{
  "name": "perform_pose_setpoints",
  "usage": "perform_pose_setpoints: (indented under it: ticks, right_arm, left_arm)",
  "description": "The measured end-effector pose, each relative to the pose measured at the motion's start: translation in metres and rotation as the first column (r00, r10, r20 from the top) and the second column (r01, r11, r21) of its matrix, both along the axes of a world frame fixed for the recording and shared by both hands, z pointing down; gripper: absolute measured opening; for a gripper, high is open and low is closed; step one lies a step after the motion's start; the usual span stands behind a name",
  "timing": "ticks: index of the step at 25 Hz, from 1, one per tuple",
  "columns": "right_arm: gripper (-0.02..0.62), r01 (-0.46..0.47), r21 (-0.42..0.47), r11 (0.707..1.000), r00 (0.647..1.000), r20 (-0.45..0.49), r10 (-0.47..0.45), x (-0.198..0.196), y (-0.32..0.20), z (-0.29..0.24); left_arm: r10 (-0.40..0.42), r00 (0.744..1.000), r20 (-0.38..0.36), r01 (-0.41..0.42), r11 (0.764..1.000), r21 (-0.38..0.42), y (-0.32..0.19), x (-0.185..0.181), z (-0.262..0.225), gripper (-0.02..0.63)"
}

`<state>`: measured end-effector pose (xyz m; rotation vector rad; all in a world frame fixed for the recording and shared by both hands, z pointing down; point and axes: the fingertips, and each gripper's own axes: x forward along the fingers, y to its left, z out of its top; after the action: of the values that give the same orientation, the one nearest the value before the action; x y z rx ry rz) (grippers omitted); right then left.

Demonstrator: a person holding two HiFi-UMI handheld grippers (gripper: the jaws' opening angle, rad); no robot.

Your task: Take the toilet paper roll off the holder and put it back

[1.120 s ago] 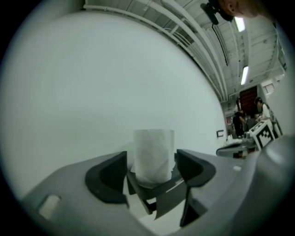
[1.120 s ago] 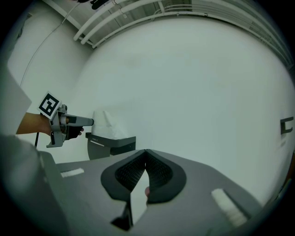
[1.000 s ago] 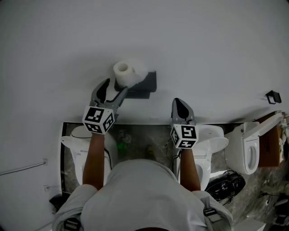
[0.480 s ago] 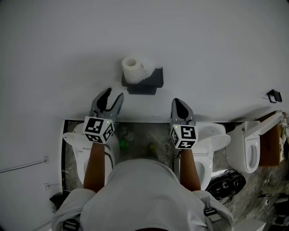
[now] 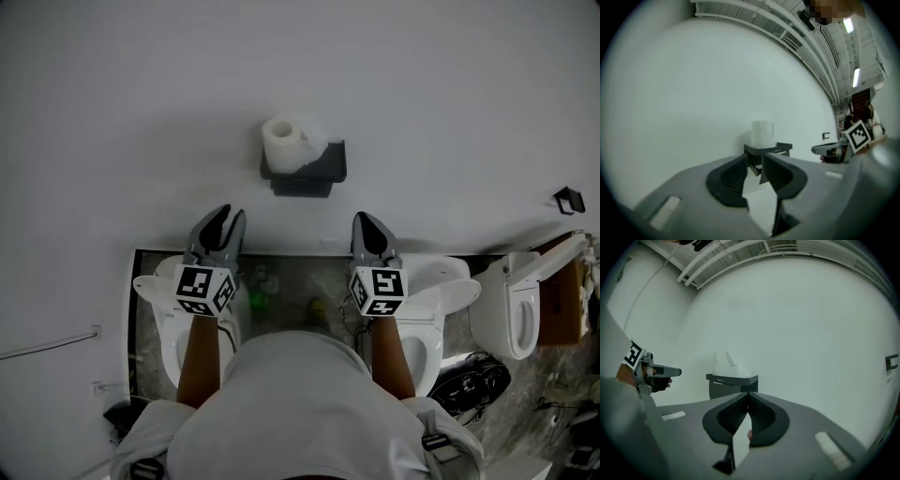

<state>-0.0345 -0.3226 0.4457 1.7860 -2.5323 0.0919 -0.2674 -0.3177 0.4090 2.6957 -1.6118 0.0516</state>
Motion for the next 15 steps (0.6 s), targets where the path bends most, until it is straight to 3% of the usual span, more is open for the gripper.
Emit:
perform_pose_setpoints:
  ticks: [15]
  right_arm:
    - [0.000, 0.019, -0.002, 1.000, 1.000, 0.002, -0.019, 0.000, 0.009, 0.001]
  left_arm:
    - [-0.064, 0.998, -0.022, 0.064, 0.998, 0.010, 0.016, -0.015, 0.000, 0.021]
